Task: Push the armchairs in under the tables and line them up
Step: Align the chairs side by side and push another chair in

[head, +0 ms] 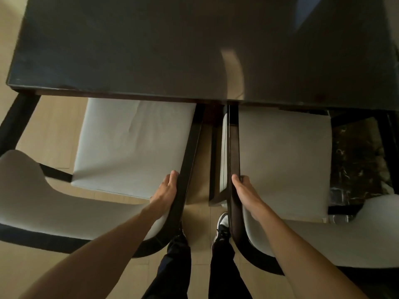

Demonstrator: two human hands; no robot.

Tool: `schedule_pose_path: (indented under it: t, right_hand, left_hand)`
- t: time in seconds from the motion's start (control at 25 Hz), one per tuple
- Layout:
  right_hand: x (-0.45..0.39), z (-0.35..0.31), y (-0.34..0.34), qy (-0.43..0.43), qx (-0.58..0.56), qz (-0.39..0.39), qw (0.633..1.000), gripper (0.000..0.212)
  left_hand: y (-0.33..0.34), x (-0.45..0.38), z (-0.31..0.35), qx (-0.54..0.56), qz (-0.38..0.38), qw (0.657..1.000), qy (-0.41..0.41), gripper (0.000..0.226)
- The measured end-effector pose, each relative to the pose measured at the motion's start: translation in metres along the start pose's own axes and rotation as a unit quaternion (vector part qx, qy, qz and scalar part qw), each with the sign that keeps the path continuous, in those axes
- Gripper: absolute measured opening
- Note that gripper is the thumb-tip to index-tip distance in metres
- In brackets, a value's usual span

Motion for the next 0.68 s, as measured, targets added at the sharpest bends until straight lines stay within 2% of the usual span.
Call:
schedule_pose_path:
  t: [0.16, 0.36, 0.56, 0.68]
  right_hand:
    - [-0.002, -0.002, 0.003, -0.007, -0.006, -0.009, 1.0, 0.059]
    - [0.001, -0.004, 0.006, -0.007, 0.001, -0.021, 1.0, 0.069]
    - [0.004, -0.008, 0.004, -0.007, 0.02, -0.025, 0.999, 0.067]
    - [0.005, -0.008, 0.006, -0.012, 0.014, -0.019, 1.0, 0.064]
  left_hand:
    - [0.019, -0.006, 0.0, 0.004, -0.01, 1.0, -0.004, 0.103]
    - [0.055, -0.001, 0.013, 0.0, -0.016, 1.0, 0.008, 0.069]
    - [0.086, -0.007, 0.019, -0.013, -0.008, 1.0, 0.004, 0.064]
    - [0.093, -0.007, 0.028, -0.032, 0.002, 0.999, 0.03, 0.06]
Point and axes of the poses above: each hand's wrist, its own x-axis away from the middle knuckle, its own y-axis out of the palm, z = x × y, the point moved 8 cm from there along -x, towards the middle knuckle, and after that the axes turned 10 degrees about -z, right-handed, at the moved point
